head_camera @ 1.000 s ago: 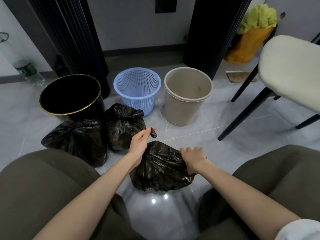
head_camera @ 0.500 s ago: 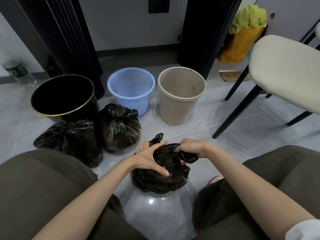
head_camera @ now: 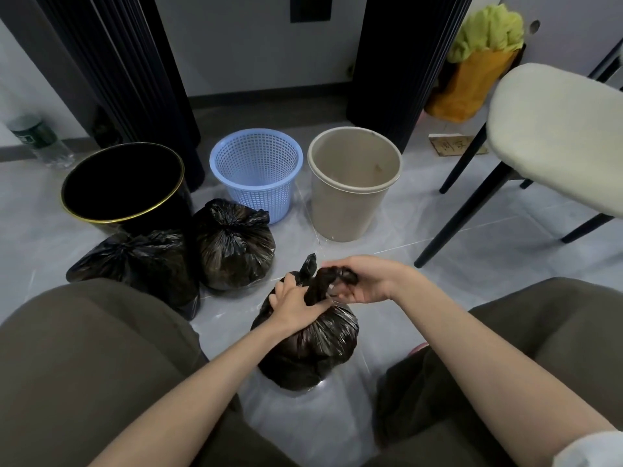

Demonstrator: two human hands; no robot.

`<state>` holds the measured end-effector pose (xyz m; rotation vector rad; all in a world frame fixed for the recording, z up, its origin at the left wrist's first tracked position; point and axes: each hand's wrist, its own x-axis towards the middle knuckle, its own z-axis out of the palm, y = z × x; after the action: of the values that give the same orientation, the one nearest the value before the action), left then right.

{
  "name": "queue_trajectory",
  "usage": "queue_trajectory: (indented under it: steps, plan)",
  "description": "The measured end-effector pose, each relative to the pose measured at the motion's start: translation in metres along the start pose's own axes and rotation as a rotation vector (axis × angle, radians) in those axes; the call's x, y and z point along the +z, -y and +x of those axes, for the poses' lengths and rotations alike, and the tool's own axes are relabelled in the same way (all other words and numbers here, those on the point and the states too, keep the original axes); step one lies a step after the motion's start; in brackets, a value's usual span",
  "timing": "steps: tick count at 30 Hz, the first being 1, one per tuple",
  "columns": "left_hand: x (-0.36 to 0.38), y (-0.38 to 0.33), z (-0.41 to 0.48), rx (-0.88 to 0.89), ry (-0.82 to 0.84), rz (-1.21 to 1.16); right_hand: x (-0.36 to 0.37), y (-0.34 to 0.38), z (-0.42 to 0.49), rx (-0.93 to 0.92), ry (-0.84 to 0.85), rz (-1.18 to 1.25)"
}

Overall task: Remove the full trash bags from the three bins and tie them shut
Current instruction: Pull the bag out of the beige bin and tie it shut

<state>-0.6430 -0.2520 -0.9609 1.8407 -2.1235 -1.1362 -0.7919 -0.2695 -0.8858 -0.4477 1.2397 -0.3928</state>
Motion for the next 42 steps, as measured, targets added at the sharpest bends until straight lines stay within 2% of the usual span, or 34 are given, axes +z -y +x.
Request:
queue_trajectory:
  steps: [4, 6, 7, 8, 10, 12, 13, 14, 16, 18, 22, 25, 27, 32, 34, 39, 42]
  plan:
    - [-0.003, 0.003, 0.002, 0.095, -0.066, 0.086, -0.008, -0.004, -0.002, -0.133, 0.020, 0.573]
    - [-0.004, 0.004, 0.004, 0.137, -0.080, 0.150, -0.009, -0.010, 0.000, -0.195, 0.038, 0.631]
    - [-0.006, 0.005, 0.004, 0.157, -0.093, 0.174, -0.008, -0.014, 0.002, -0.219, -0.005, 0.534]
    - [-0.008, 0.005, 0.004, 0.172, -0.101, 0.191, -0.006, -0.018, 0.005, -0.257, -0.123, 0.317]
    - [-0.013, 0.005, 0.005, 0.201, -0.108, 0.229, -0.004, -0.025, 0.009, -0.352, -0.429, -0.361]
    - [-0.018, 0.003, 0.006, 0.223, -0.103, 0.271, -0.005, -0.034, 0.015, -0.396, -0.597, -1.110]
    - [-0.020, 0.002, 0.007, 0.236, -0.105, 0.287, -0.004, -0.038, 0.014, -0.428, -0.657, -1.406]
    - [-0.023, 0.002, 0.007, 0.258, -0.110, 0.305, -0.001, -0.042, 0.013, -0.484, -0.695, -1.579]
    - [-0.029, 0.003, 0.007, 0.313, -0.110, 0.351, 0.003, -0.048, 0.012, -0.573, -0.684, -1.646]
    - [-0.036, 0.005, 0.007, 0.351, -0.109, 0.393, 0.002, -0.047, 0.015, -0.591, -0.604, -1.542]
    - [-0.038, 0.010, 0.008, 0.355, -0.087, 0.407, 0.001, -0.042, 0.018, -0.555, -0.434, -1.097]
    - [-0.037, 0.011, 0.008, 0.351, -0.062, 0.369, 0.003, -0.036, 0.014, -0.512, -0.365, -1.024]
    - [-0.037, 0.010, 0.008, 0.351, -0.049, 0.355, 0.002, -0.033, 0.010, -0.453, -0.260, -0.915]
    - [-0.033, 0.004, 0.009, 0.275, -0.059, 0.205, -0.004, -0.039, 0.013, -0.187, -0.030, 0.082]
    - [-0.031, 0.002, 0.010, 0.231, -0.044, 0.181, -0.005, -0.044, 0.017, -0.126, 0.036, 0.291]
    - [-0.032, -0.004, 0.009, 0.130, 0.011, 0.110, -0.007, -0.048, 0.019, -0.098, 0.150, 0.348]
    - [-0.033, -0.005, 0.008, 0.105, 0.021, 0.161, -0.010, -0.046, 0.014, -0.075, 0.315, 0.379]
